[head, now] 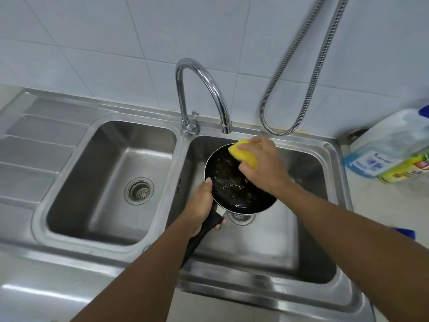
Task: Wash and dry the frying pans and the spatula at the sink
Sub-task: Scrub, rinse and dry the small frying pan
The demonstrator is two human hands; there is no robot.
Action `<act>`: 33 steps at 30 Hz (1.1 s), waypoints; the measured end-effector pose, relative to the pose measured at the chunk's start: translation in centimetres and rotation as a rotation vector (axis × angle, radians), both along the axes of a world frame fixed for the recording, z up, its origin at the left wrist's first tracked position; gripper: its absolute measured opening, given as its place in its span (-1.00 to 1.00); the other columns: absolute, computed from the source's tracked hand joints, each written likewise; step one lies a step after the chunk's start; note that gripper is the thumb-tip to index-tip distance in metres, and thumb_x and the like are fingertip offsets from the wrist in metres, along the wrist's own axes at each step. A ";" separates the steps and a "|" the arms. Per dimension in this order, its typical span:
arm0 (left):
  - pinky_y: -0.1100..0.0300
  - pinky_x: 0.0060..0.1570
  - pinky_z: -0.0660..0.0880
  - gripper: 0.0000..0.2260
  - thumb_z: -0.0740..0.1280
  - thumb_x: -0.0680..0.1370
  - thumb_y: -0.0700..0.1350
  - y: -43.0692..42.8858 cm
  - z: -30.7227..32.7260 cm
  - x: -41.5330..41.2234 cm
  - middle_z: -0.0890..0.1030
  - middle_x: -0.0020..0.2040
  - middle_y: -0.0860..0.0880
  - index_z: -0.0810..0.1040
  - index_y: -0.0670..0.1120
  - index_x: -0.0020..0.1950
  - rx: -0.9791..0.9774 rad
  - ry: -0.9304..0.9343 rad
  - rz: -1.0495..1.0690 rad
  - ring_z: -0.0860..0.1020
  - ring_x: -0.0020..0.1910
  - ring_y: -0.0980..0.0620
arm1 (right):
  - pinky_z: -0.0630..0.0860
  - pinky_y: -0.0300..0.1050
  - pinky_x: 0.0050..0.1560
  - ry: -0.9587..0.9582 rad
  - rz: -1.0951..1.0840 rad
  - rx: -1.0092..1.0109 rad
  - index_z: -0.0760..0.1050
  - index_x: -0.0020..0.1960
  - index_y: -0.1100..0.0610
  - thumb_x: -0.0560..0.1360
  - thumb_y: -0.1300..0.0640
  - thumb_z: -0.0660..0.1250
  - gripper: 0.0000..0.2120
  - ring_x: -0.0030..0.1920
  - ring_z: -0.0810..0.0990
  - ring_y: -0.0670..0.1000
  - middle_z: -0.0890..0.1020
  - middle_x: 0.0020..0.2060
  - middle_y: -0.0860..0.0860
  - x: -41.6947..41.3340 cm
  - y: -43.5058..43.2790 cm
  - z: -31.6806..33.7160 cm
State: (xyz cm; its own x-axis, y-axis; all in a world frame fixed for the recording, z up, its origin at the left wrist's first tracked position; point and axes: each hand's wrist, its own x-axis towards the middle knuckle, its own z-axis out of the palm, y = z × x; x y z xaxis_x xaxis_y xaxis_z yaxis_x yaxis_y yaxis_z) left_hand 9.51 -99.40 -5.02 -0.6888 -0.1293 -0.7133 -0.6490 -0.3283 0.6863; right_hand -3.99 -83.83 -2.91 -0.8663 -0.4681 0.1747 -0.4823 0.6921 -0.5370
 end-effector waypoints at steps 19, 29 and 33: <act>0.14 -0.50 0.44 -0.43 -0.06 0.68 0.34 0.5 4.2 -0.4 0.62 -0.22 -0.31 0.45 -0.02 0.40 0.040 0.079 -0.010 0.57 -0.44 -0.18 | 0.31 0.06 0.20 0.099 0.110 0.531 0.74 -0.03 -0.06 0.40 0.07 0.50 -0.85 0.27 0.38 0.13 0.54 0.30 -0.03 -1.6 3.8 3.3; 0.16 -0.45 0.55 -0.57 0.09 0.68 0.27 0.2 5.5 1.3 0.68 -0.03 -0.32 0.38 0.07 0.45 0.151 0.114 -0.171 0.63 -0.31 -0.12 | 0.46 0.05 0.16 -0.093 -0.014 0.292 0.68 0.15 -0.02 0.57 0.25 0.30 -0.71 0.14 0.51 0.27 0.45 0.14 0.17 -3.6 3.8 3.1; 0.30 -0.56 0.35 -0.54 0.13 0.67 0.28 -0.5 6.2 2.1 0.74 0.04 -0.21 0.45 -0.01 0.38 0.145 -0.034 -0.296 0.48 -0.50 0.01 | 0.49 0.06 0.05 -0.009 -0.064 0.239 0.67 0.16 -0.02 0.57 0.22 0.31 -0.74 0.02 0.52 0.26 0.39 0.00 0.08 -3.4 3.6 3.2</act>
